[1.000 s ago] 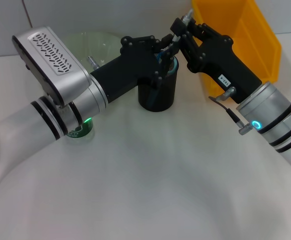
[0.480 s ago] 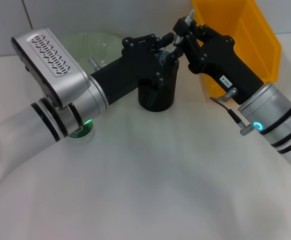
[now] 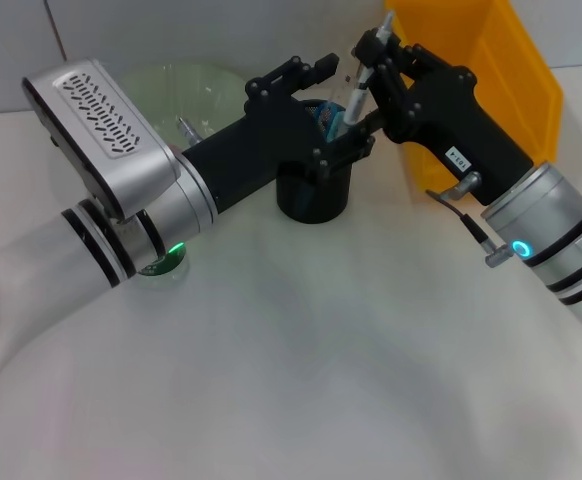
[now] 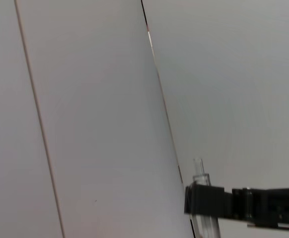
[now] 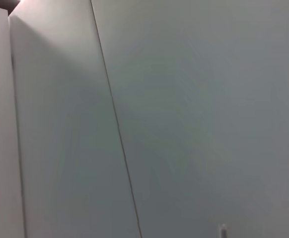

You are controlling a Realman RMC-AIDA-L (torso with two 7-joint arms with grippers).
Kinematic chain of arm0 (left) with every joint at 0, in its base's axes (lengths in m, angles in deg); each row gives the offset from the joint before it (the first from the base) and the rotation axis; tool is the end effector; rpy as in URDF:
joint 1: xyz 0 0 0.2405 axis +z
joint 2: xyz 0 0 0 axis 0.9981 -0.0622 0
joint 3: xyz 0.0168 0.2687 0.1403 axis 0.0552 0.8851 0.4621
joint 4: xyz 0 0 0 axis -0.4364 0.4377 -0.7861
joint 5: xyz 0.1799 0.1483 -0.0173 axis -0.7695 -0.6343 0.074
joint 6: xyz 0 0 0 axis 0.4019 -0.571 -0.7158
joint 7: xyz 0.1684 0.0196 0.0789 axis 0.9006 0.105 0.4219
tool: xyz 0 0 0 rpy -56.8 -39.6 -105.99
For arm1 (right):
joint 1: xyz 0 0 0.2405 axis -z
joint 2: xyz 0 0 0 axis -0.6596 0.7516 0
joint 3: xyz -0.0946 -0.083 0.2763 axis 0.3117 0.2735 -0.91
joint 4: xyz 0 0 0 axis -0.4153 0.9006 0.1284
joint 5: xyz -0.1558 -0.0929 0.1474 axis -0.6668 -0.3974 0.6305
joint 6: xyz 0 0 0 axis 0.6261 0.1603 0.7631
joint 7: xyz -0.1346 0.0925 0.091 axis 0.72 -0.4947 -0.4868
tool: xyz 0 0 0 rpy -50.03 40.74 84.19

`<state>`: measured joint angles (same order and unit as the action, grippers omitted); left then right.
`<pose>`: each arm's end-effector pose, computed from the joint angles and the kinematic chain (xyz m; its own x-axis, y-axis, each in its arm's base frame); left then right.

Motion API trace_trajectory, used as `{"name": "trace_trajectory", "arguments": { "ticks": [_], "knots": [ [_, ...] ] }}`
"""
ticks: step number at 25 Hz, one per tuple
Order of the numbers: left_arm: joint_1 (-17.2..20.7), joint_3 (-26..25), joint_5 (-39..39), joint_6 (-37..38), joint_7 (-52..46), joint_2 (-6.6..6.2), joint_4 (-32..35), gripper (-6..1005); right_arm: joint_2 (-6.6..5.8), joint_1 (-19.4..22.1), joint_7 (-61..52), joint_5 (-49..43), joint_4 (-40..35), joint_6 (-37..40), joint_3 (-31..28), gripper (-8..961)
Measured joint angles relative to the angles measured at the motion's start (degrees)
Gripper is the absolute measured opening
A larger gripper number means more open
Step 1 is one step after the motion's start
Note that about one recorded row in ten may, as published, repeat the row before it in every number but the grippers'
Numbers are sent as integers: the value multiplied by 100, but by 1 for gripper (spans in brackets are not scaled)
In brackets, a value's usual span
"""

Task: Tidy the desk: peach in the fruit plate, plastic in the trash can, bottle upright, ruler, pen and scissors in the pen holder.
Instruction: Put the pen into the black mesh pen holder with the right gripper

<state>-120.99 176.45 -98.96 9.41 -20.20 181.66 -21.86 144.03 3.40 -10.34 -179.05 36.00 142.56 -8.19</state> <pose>-0.1533 0.4279 -0.1552 0.7476 -0.2094 0.6303 0.2131 -0.8232 -0.5263 0.2341 0.4073 -0.0846 0.3778 0.1345 -0.9161 -0.6516 -0.6643 -0.3663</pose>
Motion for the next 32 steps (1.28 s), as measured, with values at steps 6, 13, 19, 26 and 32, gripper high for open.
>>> {"name": "trace_trajectory", "arguments": {
  "ticks": [6, 13, 19, 26, 32],
  "knots": [
    [423, 14, -4, 170, -137, -9, 166, 678, 2, 1, 201, 25, -374, 16, -255, 139],
    [1168, 112, -51, 1208, -270, -55, 156, 819, -3, -433, 612, 7, -661, -385, -288, 140],
    [1507, 114, -60, 2528, -183, -73, -630, 818, 18, -804, 1178, -29, -472, -841, -200, 141],
    [1590, 117, -69, 3063, -84, -85, -1044, 818, 18, -1006, 1192, -36, -288, -1544, -173, 142],
    [1594, 114, -113, 3099, -81, -90, -1093, 818, 25, -1062, 1209, -39, -256, -1882, -173, 143]
  ]
}}
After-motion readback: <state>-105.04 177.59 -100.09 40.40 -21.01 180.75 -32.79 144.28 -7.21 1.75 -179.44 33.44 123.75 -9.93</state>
